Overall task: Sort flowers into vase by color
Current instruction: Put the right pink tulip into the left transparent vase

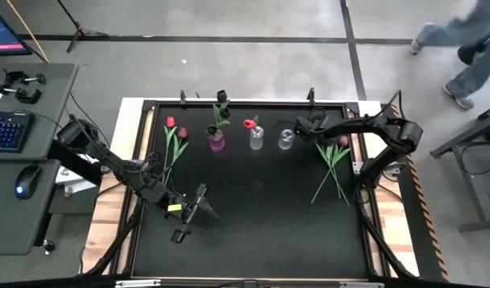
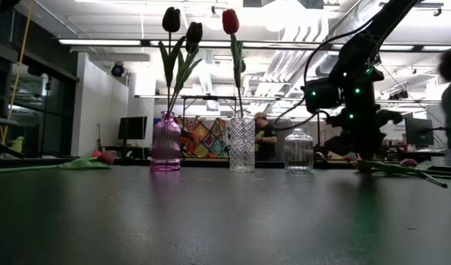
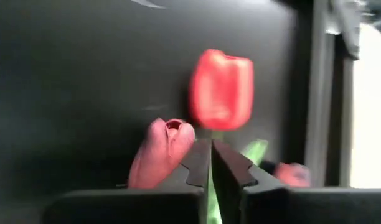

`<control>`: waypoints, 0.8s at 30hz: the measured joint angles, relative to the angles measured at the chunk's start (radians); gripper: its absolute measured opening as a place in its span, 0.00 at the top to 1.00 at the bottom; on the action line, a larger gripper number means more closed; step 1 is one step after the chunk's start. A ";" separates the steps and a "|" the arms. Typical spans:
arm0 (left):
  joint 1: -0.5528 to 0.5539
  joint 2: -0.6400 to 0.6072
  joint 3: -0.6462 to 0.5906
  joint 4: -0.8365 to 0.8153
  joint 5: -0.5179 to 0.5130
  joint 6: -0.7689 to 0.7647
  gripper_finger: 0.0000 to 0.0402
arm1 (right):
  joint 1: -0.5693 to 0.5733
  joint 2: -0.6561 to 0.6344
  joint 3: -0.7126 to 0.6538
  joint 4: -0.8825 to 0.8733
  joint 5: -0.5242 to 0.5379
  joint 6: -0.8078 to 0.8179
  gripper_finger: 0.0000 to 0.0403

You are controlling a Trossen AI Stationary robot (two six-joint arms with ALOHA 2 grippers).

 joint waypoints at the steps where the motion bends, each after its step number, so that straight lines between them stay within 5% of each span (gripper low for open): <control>1: 0.000 0.000 0.000 0.000 0.000 0.000 0.47 | 0.000 0.000 0.000 0.019 -0.026 -0.020 0.99; 14: 0.000 0.000 0.000 -0.001 0.000 0.000 0.47 | 0.000 0.000 0.000 0.012 -0.010 -0.067 0.85; 24: 0.000 0.000 0.000 -0.001 0.000 -0.001 0.47 | -0.015 0.000 0.000 -0.018 -0.017 -0.049 0.56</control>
